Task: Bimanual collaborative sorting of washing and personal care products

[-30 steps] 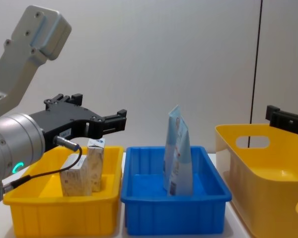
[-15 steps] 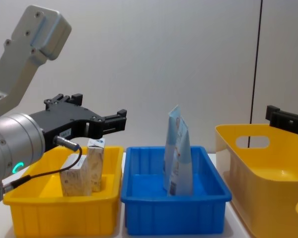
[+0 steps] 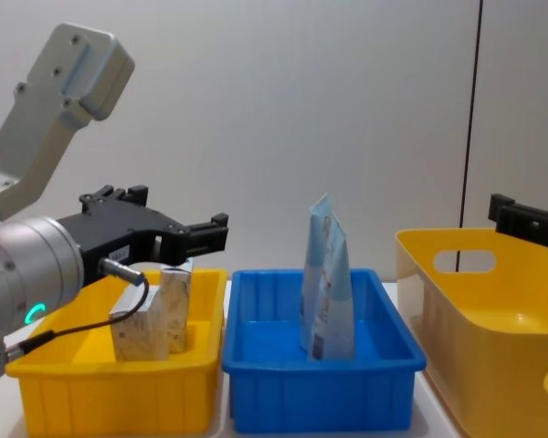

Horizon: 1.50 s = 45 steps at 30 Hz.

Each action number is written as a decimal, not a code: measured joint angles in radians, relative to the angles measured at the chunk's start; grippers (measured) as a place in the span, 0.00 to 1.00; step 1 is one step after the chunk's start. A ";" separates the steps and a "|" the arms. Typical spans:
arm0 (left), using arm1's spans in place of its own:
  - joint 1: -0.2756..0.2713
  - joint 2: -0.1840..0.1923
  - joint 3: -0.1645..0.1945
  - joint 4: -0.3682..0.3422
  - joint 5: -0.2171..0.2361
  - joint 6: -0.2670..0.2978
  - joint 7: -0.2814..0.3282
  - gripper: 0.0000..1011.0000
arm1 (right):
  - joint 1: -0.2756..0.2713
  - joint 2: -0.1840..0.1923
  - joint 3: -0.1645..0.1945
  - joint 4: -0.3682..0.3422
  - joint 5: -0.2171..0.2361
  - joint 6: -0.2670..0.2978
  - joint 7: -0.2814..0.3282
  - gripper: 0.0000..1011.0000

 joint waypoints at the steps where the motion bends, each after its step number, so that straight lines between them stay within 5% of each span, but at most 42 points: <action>1: 0.001 -0.001 -0.001 0.000 0.000 0.005 0.002 0.99 | 0.000 0.000 0.000 0.000 0.000 0.000 0.000 0.99; 29: 0.048 -0.065 -0.076 -0.027 -0.076 0.209 0.054 0.99 | 0.000 0.000 0.000 0.000 0.000 0.000 0.000 0.99; 45: 0.027 -0.099 -0.114 -0.035 -0.116 0.390 0.081 0.99 | 0.000 0.000 0.000 0.000 0.000 0.000 0.000 0.99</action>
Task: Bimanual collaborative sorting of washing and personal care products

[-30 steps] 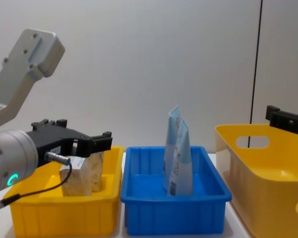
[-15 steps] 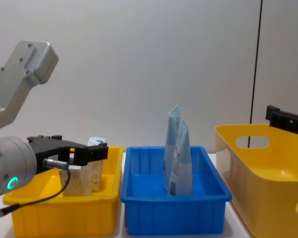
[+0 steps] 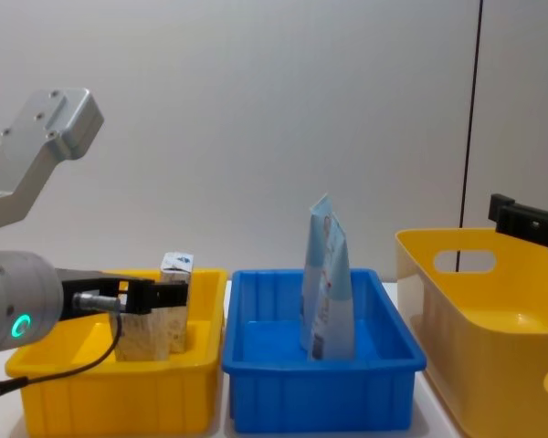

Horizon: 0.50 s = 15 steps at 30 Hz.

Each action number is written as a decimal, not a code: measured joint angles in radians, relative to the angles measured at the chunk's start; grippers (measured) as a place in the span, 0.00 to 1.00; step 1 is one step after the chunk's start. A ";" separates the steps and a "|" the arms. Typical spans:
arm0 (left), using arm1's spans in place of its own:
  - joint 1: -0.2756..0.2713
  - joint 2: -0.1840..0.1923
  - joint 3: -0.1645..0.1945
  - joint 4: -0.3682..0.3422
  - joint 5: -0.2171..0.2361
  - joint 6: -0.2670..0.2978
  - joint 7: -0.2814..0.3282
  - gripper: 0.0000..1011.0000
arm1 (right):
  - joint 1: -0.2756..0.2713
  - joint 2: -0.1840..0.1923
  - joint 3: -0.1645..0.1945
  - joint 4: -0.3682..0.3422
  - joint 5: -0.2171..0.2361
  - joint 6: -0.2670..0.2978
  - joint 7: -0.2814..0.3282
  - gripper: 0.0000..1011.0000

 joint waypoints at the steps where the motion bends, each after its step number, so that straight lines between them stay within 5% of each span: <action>1: -0.002 -0.001 -0.001 0.001 0.000 0.006 0.001 0.99 | 0.000 0.000 0.000 0.000 0.000 0.000 0.000 0.99; 15: -0.045 0.000 -0.009 0.056 0.000 0.069 -0.017 0.99 | 0.000 0.000 0.000 0.000 0.000 0.000 0.000 0.99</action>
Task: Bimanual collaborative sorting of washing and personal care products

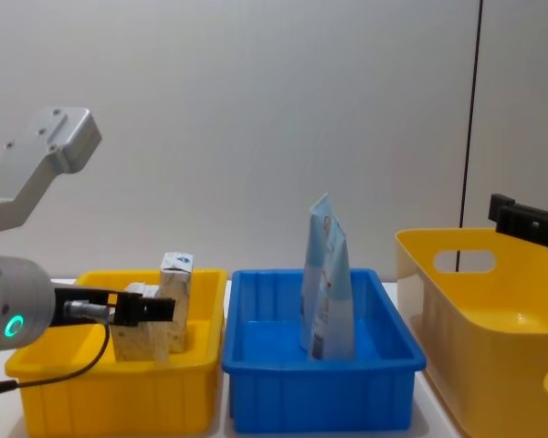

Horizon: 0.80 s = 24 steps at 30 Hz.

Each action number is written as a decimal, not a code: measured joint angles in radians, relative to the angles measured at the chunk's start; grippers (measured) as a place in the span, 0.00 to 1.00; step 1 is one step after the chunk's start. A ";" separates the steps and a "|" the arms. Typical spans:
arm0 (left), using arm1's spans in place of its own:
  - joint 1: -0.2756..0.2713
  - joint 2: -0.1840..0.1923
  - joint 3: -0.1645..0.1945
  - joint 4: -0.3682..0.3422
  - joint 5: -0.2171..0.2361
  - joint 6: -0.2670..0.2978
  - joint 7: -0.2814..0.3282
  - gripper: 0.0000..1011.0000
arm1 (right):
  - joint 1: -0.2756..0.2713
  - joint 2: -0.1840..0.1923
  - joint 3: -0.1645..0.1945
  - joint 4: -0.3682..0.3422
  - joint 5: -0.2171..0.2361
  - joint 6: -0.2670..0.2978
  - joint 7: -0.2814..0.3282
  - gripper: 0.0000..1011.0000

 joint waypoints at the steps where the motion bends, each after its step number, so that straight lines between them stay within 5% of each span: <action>1: -0.005 0.001 0.000 0.008 0.000 0.003 -0.006 0.99 | 0.000 0.000 0.000 0.000 0.000 0.000 0.000 0.99; 24: -0.061 -0.018 -0.017 0.117 -0.005 0.000 -0.055 0.99 | 0.000 0.000 0.000 0.000 0.000 0.000 0.000 0.99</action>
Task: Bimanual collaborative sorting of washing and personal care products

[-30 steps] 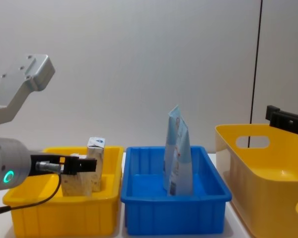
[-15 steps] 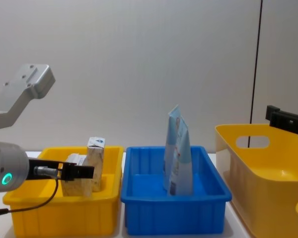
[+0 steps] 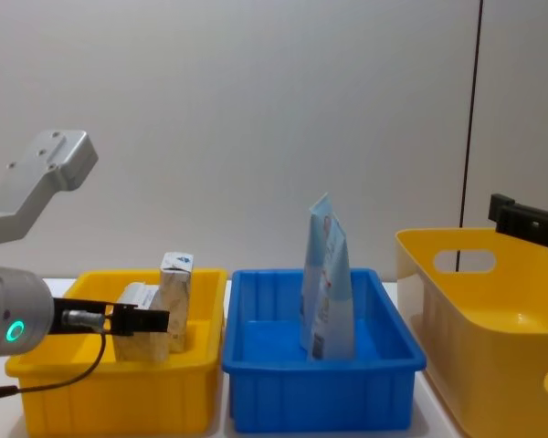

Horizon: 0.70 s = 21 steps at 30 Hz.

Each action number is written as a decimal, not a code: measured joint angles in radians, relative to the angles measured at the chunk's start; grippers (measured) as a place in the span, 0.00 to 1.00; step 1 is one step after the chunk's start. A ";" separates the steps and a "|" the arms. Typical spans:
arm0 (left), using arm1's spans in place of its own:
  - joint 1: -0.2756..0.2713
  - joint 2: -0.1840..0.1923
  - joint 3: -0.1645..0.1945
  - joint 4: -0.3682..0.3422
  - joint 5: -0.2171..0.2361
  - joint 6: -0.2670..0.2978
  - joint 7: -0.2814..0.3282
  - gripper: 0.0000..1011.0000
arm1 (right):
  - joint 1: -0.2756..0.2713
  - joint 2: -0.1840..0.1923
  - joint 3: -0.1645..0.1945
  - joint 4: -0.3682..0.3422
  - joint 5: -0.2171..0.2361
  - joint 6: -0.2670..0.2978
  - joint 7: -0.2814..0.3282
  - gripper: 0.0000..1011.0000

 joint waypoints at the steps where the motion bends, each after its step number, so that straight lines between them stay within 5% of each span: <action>1: -0.003 -0.002 0.000 0.006 0.000 -0.001 -0.001 0.99 | 0.000 0.000 0.000 0.000 0.000 0.000 0.000 0.99; 21: -0.080 -0.042 0.002 0.133 0.020 -0.040 -0.024 0.99 | 0.000 0.000 0.000 0.000 0.000 0.000 0.000 0.99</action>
